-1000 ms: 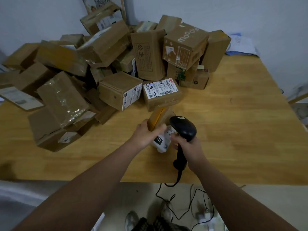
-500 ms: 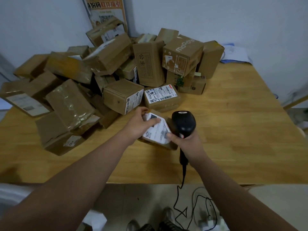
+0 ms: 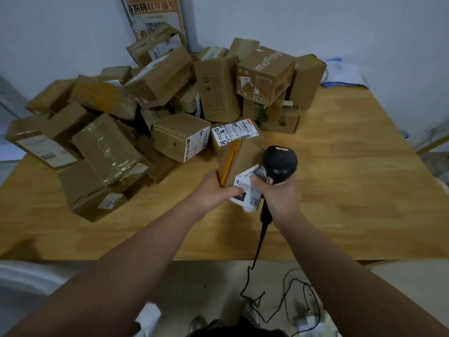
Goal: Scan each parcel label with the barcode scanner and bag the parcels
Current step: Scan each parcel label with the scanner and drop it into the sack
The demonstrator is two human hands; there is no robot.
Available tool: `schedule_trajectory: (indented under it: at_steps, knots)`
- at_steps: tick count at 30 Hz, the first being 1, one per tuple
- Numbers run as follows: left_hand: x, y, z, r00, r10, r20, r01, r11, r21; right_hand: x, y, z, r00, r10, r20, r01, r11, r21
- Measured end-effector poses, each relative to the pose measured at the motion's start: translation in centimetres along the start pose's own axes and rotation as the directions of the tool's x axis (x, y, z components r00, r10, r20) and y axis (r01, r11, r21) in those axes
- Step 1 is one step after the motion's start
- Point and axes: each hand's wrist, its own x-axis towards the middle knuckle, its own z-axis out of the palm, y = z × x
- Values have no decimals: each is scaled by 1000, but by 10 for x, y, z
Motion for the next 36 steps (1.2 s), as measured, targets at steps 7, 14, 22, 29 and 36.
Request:
schedule_trajectory:
  at_steps: [7, 14, 22, 29, 36]
  knots:
    - [11, 10, -13, 951, 241, -192, -145, 899, 413, -7, 1, 13, 997, -66, -37, 67, 997, 31]
    - [-7, 9, -3, 903, 274, -331, -173, 937, 303, -15, -5, 19, 988, -96, -119, 103, 993, 57]
    - [-22, 10, 2, 904, 161, -396, -189, 981, -32, -18, -28, 21, 979, -166, -114, 172, 984, 38]
    - [-19, 20, -25, 966, 135, -219, -173, 971, -164, -16, -32, 16, 982, -174, -71, 177, 984, 28]
    - [-13, 23, -50, 968, 243, 70, -250, 959, 132, -5, -29, 15, 981, -193, -31, 188, 975, -118]
